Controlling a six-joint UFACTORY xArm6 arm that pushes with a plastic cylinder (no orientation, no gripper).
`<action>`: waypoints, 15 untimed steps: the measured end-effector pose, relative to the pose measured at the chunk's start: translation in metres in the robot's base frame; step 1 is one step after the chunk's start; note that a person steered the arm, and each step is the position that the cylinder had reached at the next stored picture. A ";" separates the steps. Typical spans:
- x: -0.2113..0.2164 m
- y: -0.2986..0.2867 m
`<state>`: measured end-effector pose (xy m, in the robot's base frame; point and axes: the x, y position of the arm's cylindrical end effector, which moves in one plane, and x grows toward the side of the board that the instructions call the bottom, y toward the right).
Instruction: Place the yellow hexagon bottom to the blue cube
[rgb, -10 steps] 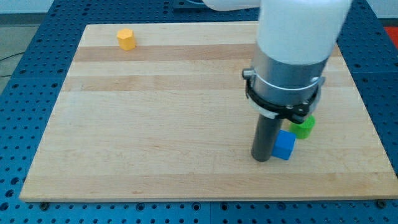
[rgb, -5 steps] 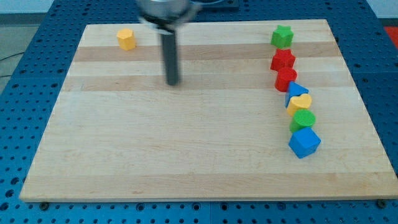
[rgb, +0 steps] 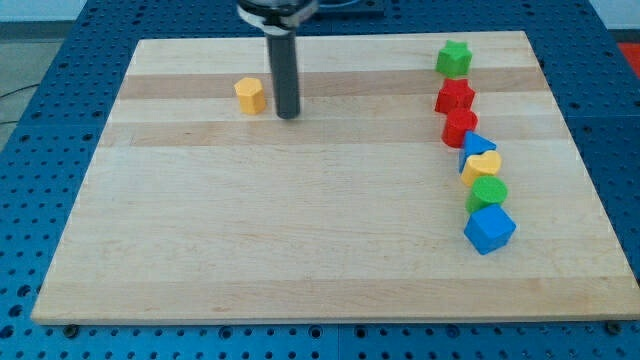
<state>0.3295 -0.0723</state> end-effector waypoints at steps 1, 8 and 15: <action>-0.093 0.007; 0.142 0.052; 0.164 0.152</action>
<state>0.4938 0.0793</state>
